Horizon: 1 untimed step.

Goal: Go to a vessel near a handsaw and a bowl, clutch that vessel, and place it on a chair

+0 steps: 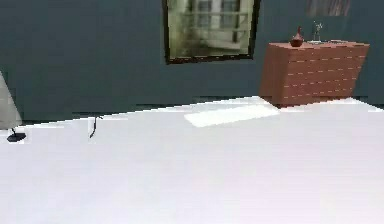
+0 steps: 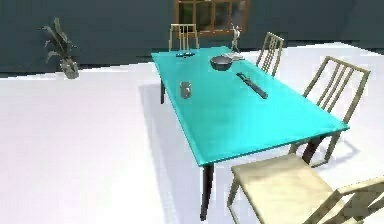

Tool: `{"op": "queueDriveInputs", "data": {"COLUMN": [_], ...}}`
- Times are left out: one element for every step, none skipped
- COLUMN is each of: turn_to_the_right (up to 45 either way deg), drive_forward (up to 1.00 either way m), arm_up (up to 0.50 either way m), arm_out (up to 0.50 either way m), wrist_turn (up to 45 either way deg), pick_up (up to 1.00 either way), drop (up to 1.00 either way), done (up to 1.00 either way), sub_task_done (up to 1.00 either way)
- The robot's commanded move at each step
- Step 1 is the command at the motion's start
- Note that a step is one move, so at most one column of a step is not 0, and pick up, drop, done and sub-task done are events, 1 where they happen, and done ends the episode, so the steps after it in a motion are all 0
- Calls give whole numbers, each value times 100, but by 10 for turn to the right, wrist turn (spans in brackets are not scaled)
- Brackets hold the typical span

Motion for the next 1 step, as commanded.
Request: {"op": "queueDriveInputs", "data": {"turn_to_the_right": [450], "drive_forward": [0], "arm_up": [0], "arm_out": [0], "wrist_turn": [0], "pick_up": [0], "drop": [0], "done": [0], "sub_task_done": [0]}}
